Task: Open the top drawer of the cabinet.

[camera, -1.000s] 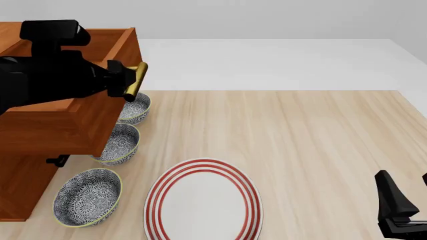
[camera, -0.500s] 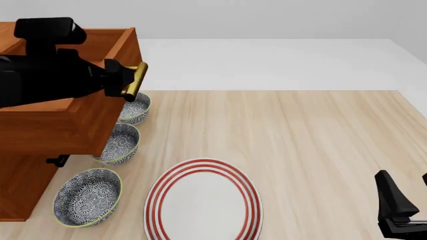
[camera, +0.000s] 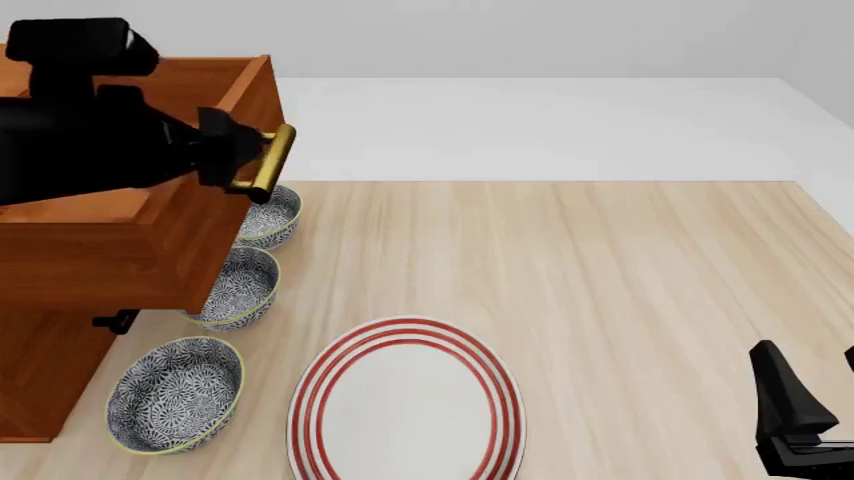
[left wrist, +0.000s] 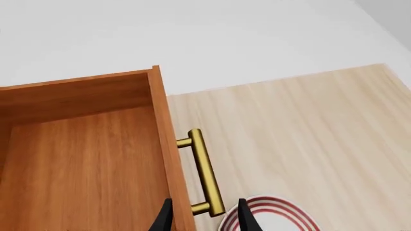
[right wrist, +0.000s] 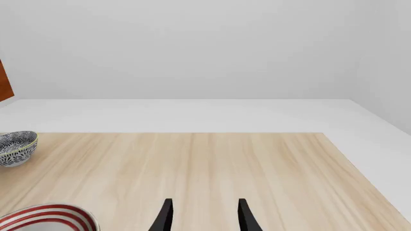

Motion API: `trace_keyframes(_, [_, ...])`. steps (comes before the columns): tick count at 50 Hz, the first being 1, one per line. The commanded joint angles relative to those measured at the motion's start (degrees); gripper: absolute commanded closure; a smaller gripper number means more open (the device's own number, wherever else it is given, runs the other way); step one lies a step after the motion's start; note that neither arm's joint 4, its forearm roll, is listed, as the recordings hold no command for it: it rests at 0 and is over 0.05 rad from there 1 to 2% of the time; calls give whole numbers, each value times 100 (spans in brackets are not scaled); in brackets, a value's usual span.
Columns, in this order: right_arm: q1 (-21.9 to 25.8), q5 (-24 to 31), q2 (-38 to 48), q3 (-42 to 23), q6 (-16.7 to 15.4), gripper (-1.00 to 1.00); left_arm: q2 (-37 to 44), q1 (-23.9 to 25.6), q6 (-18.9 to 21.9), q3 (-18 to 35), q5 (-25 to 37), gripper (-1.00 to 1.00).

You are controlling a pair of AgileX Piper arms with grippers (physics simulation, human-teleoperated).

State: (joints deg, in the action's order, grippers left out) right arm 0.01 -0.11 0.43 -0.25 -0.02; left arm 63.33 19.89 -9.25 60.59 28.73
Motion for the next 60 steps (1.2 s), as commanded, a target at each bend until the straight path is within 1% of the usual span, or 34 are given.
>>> trace_keyframes(1, [1, 0, 0, 0, -1, -100, -284, 276, 477, 431, 13, -100])
trace_keyframes(18, [0, 0, 0, 0, -1, -100, -384, 262, 594, 633, 113, -100])
trace_keyframes(37, [0, 0, -1, 0, 0, -100, -518, 307, 585, 759, 181, -100])
trace_keyframes(43, [-1, 0, -1, 0, -1, -100, -615, 405, 506, 804, 181, -100])
trace_keyframes(60, [0, 0, 0, 0, 0, -100, -666, 694, 491, 970, 56, -100])
